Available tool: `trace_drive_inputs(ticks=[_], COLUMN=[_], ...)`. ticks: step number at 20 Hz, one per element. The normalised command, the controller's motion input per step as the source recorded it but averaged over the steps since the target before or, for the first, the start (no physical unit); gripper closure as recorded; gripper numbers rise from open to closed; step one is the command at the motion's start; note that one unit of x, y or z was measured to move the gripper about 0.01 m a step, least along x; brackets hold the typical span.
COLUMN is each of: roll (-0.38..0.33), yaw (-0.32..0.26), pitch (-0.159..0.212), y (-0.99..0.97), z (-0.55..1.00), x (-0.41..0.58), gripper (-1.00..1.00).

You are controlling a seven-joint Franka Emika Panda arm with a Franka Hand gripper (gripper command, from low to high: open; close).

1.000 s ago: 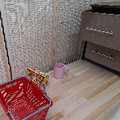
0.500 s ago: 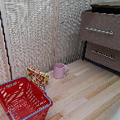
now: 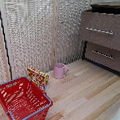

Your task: Transport the gripper mindfully toward the orange-red bowl and clasp it to elevate with ease. Ensure your robot's arm aligns efficiently with the top drawer's opening. Carefully slide the orange-red bowl into the designated spot with precision. After confirmation, withdraw the gripper gently. Close the drawer smoothly by transitioning the gripper to its handle.

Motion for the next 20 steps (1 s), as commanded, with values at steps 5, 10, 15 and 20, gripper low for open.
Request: trace_drive_inputs(ticks=[5,10,15,20], roll=[0.030,0.014,0.015,0.011], yaw=[-0.096,-0.110,-0.100,-0.050], pitch=[0.081,0.080,0.054,0.027], y=[-0.80,-0.80,-0.78,-0.57], z=[0.25,0.19,0.05,0.01], x=[0.121,0.064,0.039,0.037], gripper=[1.00,1.00,1.00,1.00])
